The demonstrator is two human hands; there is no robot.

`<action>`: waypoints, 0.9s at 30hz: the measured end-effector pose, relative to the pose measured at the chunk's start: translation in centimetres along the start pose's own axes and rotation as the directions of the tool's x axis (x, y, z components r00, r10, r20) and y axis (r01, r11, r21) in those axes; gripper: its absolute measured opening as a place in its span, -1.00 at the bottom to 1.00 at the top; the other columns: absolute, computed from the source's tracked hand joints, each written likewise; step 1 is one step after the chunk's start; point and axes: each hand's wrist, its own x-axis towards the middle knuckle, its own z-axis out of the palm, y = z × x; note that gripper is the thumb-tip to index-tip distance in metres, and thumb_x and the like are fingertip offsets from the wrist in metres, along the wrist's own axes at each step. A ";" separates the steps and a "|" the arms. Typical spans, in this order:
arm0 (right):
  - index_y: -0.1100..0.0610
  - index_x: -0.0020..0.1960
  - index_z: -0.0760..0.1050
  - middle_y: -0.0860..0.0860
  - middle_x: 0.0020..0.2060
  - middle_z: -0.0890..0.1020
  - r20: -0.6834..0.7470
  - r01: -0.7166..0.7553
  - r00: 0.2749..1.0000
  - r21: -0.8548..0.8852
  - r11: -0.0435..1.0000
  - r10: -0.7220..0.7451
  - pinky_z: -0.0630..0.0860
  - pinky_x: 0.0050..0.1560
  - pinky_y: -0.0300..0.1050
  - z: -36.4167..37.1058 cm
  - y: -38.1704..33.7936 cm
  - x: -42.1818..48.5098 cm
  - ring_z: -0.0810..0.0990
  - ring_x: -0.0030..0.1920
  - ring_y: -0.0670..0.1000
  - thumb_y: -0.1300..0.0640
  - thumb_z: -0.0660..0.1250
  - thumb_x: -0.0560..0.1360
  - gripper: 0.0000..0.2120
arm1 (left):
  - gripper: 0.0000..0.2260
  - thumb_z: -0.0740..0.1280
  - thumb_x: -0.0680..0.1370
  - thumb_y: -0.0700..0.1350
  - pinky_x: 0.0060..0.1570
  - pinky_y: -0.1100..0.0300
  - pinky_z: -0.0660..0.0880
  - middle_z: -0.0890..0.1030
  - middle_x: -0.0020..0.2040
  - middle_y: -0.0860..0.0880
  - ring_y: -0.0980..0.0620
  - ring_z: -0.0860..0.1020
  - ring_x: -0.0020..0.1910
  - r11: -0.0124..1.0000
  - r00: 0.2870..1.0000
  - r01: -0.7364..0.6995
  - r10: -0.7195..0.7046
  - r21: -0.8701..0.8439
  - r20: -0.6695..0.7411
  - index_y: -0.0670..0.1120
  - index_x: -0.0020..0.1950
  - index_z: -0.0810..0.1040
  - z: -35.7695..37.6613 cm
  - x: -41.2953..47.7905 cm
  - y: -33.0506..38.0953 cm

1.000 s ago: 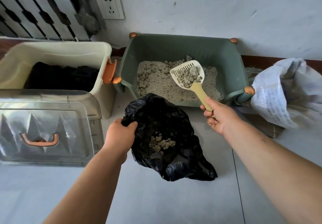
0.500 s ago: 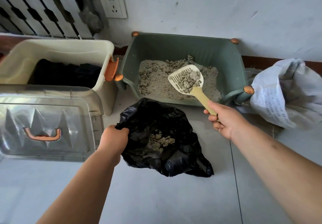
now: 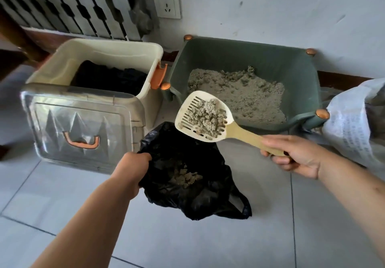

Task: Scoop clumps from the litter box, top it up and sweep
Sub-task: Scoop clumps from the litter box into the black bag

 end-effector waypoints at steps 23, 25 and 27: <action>0.06 0.15 0.59 0.10 -0.30 0.54 -0.118 0.174 0.975 -0.110 0.978 -0.187 0.12 -0.63 -0.35 0.6 -2.8 2.0 0.36 -0.42 -0.08 0.20 0.35 0.47 -0.73 | -0.90 0.24 0.52 -0.26 -0.24 0.04 0.39 0.49 -0.18 -0.18 -0.13 0.48 -0.21 1.000 1.000 0.007 -0.007 -0.006 0.009 -0.27 -0.08 0.51 0.6 1.3 -1.7; 0.09 0.16 0.57 0.12 -0.29 0.55 -0.194 0.160 0.965 -0.084 0.984 -0.174 0.13 -0.65 -0.35 1.0 -3.3 2.7 0.37 -0.43 -0.06 0.20 0.34 0.51 -0.77 | -0.90 0.25 0.51 -0.26 -0.28 0.06 0.39 0.49 -0.19 -0.18 -0.13 0.48 -0.22 1.000 1.000 0.003 -0.003 -0.001 0.013 -0.28 -0.08 0.52 0.7 1.6 -1.7; 0.12 0.17 0.54 0.12 -0.28 0.55 -0.266 0.155 0.949 -0.070 0.985 -0.168 0.13 -0.65 -0.36 1.7 -3.7 3.5 0.37 -0.42 -0.05 0.19 0.32 0.55 -0.80 | -0.87 0.25 0.52 -0.26 -0.30 0.09 0.40 0.50 -0.19 -0.18 -0.13 0.49 -0.21 1.000 1.000 -0.003 0.003 0.001 0.019 -0.31 -0.05 0.53 0.9 1.6 -1.7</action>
